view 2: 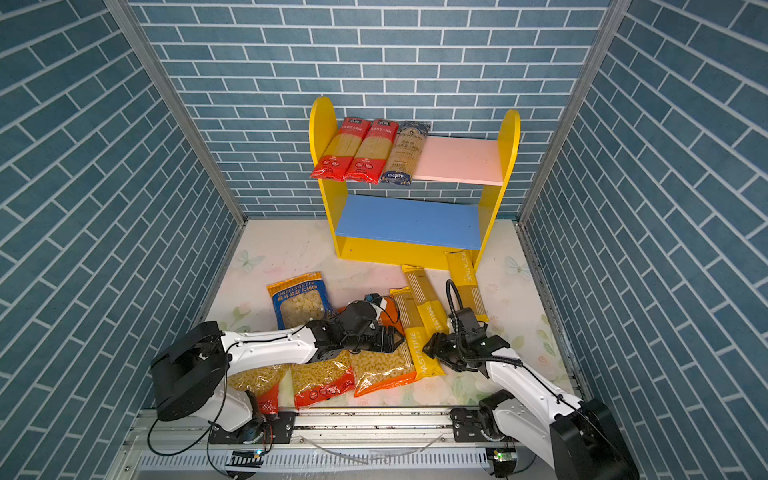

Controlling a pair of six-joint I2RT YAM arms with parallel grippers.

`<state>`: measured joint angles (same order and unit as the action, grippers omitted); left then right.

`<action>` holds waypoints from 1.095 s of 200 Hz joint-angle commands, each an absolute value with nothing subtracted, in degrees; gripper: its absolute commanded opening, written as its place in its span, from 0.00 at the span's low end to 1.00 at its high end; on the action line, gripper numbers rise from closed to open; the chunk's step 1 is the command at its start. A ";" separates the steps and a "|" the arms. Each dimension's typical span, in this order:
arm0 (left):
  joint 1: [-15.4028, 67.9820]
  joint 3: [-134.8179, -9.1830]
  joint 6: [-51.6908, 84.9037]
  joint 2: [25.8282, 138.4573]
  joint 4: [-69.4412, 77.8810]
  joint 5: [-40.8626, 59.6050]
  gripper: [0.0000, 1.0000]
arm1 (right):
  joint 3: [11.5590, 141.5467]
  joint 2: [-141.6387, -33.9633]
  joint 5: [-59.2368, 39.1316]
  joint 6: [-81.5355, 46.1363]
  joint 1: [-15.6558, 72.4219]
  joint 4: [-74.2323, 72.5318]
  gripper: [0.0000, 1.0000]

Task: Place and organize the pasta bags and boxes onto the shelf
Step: 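Lower both grippers toward the tan-and-yellow spaghetti packs, then grasp a tan-and-yellow spaghetti pack with the right gripper and lift it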

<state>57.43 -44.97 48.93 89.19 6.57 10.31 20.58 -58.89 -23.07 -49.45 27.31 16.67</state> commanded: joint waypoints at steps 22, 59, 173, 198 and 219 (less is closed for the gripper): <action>57.44 -43.51 49.53 88.97 8.35 9.97 0.81 | 14.73 -64.55 -35.55 -50.68 27.24 0.42 0.40; 55.61 -42.33 49.47 86.65 7.65 10.17 0.81 | 15.17 -56.41 -38.88 -54.60 27.24 -4.22 0.18; 44.03 -29.10 66.81 76.60 42.26 20.39 0.89 | 27.25 -39.11 -30.76 -61.37 34.75 -5.40 0.00; 44.03 -28.62 69.36 79.23 47.85 20.27 0.89 | 28.54 -40.32 -28.74 -62.47 37.69 -10.20 0.00; 44.03 -27.59 70.57 79.92 50.87 19.47 0.88 | 29.23 -41.41 -27.16 -63.65 39.95 -14.08 0.00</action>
<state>44.21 -29.28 67.72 79.11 43.18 19.38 23.83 -41.82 -29.98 -66.02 38.09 0.08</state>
